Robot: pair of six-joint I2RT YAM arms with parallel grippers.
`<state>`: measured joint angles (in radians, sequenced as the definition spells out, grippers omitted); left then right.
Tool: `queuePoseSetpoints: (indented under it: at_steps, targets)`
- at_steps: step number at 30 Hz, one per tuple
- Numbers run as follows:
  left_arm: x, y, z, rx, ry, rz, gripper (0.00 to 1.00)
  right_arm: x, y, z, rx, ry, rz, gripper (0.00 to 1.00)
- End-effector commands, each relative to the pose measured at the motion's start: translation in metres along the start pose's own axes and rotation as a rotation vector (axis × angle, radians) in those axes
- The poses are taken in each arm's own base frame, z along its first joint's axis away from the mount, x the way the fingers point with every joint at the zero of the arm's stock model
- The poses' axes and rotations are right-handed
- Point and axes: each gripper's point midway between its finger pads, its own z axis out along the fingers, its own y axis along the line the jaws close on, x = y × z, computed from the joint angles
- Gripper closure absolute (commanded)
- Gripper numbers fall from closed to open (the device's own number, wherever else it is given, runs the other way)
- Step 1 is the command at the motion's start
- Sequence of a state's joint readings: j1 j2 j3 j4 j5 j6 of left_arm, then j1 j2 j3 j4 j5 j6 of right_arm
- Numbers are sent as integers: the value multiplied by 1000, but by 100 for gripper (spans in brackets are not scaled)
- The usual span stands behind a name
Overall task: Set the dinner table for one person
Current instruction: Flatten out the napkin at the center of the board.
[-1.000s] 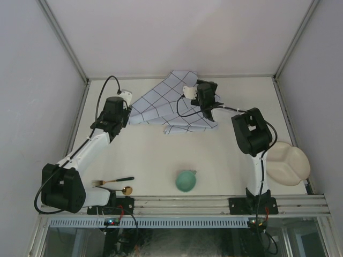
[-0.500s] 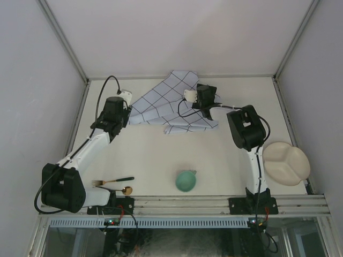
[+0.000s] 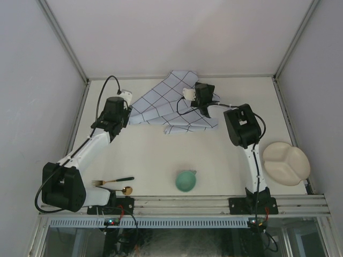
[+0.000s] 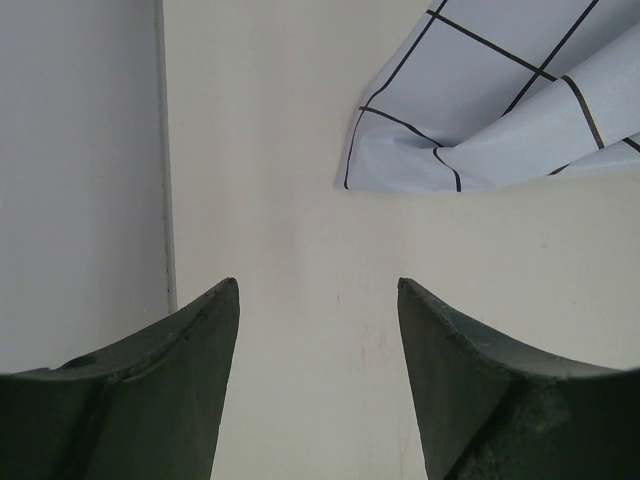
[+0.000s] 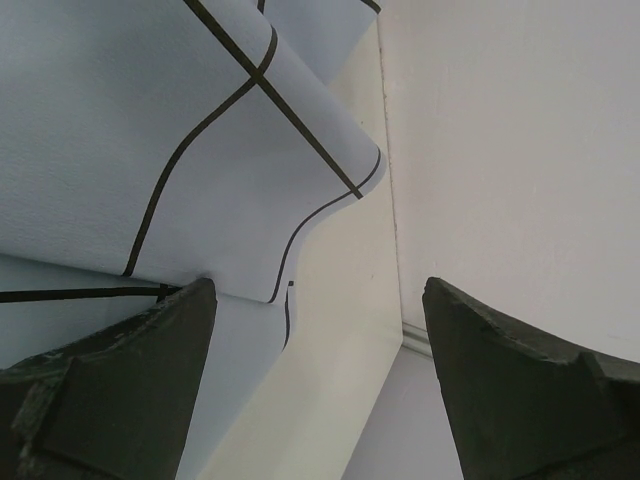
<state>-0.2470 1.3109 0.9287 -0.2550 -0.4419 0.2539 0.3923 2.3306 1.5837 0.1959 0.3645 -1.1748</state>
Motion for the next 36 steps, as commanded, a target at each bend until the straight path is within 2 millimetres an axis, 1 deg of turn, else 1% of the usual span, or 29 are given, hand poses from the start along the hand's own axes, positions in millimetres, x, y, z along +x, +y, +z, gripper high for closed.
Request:
queuePoseSetpoints:
  at_steps: [1,7,12,15,16,17,19,20,21,22,23,24,26,28,29,32,33,34,35,36]
  targets:
    - [-6,2,3,-10,-24,-37,31,-8,-10,7,31,-18,7,16]
    - [-6,0,4,-6,-24,-39,31,-12,-16,14,69,-18,0,18]
    - [-6,0,5,-6,-21,-40,31,-21,-25,16,101,-36,8,18]
    - [-5,0,5,-5,-19,-40,31,-25,-27,19,111,-38,8,21]
    - [-5,0,5,-5,-20,-40,31,-26,-27,21,110,-36,8,24]
    - [-5,0,5,-5,-20,-40,31,-26,-28,21,112,-34,10,30]
    - [-5,0,5,-6,-21,-40,31,-27,-29,20,114,-34,11,48]
    - [-6,0,4,-6,-21,-41,31,-25,-30,19,115,-30,11,54]
    - [-5,1,4,-6,-20,-41,31,-23,-32,16,121,-24,10,54]
    - [-5,0,4,-6,-20,-41,31,-22,-36,13,134,-20,12,52]
    - [-4,0,4,-5,-19,-41,31,-19,-40,8,144,-14,17,46]
    - [-4,0,4,-6,-20,-39,31,-17,-48,-1,153,-13,30,41]
    - [-5,0,4,-7,-23,-39,31,-8,-55,-14,140,-6,70,29]
    - [-5,0,4,-5,-25,-42,31,-1,-66,-27,114,-3,213,18]
    - [-6,0,4,-3,-27,-43,31,8,-69,-33,57,8,323,16]
    - [-7,-1,4,0,-31,-49,31,16,-76,-56,-210,-13,738,14]
    - [-8,-1,4,1,-34,-53,31,14,-81,-66,-305,-41,867,13]
    - [-9,-1,5,-1,-34,-56,31,16,-78,-76,-416,-46,996,13]
    - [-10,0,4,-1,-36,-60,31,11,-89,-84,-488,-93,1106,13]
    - [-12,0,4,0,-39,-63,31,10,-90,-90,-570,-124,1206,13]
